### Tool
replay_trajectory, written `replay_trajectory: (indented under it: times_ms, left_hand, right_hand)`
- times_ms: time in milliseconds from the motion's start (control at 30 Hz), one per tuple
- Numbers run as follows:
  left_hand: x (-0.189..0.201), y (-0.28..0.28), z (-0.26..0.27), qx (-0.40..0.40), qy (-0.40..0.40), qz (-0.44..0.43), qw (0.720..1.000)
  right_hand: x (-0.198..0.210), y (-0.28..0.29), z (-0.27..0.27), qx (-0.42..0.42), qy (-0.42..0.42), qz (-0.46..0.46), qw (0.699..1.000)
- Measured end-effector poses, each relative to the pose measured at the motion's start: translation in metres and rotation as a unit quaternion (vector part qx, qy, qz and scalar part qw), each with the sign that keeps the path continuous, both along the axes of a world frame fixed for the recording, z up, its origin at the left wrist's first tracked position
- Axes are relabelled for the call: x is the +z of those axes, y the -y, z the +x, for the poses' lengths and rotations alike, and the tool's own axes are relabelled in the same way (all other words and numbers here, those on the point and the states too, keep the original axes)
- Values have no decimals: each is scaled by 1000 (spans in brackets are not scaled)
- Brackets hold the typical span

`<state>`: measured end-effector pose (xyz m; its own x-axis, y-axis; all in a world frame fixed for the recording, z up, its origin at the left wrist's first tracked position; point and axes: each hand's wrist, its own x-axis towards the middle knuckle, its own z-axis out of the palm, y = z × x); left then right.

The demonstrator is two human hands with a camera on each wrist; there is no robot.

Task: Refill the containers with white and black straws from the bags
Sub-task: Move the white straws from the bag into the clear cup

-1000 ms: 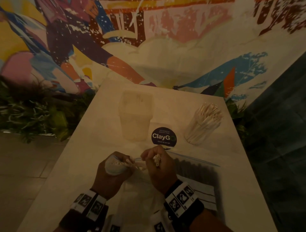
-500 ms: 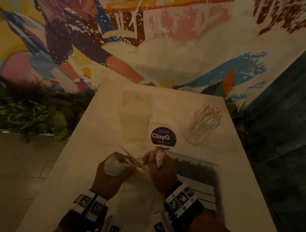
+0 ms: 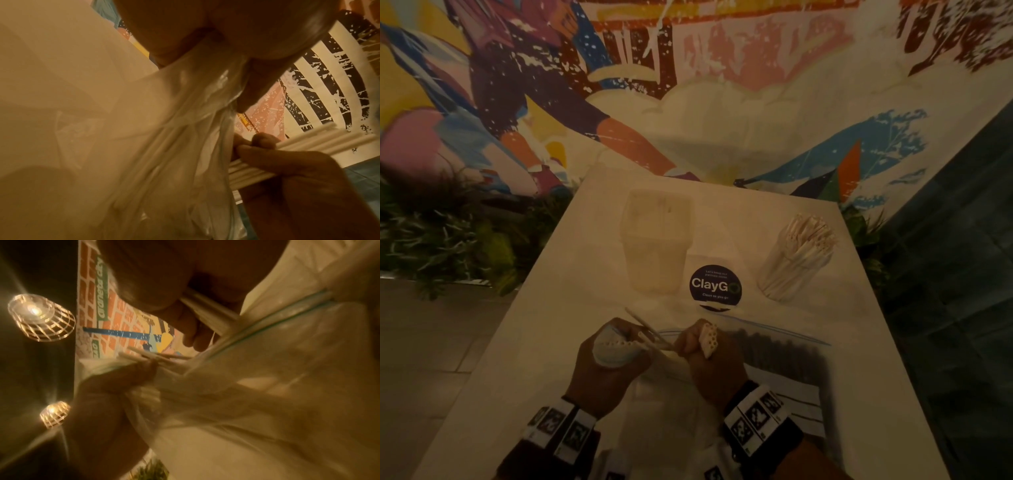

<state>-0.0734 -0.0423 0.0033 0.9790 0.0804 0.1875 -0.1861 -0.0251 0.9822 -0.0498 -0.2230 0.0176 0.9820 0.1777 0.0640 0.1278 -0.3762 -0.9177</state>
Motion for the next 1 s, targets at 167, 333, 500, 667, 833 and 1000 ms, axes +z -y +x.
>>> replay_trajectory:
  times_ms: [167,333,500,667,833,1000]
  left_hand:
    - [2,3,0,-3,2,-10,1000]
    - [5,4,0,-6,10,-33,999]
    - [4,5,1,-17,18,-46,999]
    - [3,4,0,-12,18,-34,999]
    - [2,4,0,-23,5,-55,998]
    - [2,5,0,-17,3,-56,998]
  right_hand:
    - [22,4,-3,-25,30,100,994]
    - [48,12,-5,-41,31,248,967]
    - [64,24,-2,-66,-12,289,955]
    - [74,33,-2,-108,-18,258,960]
    - [61,37,5,-118,-76,155,978]
    - [47,24,-1,-88,-85,-61,991]
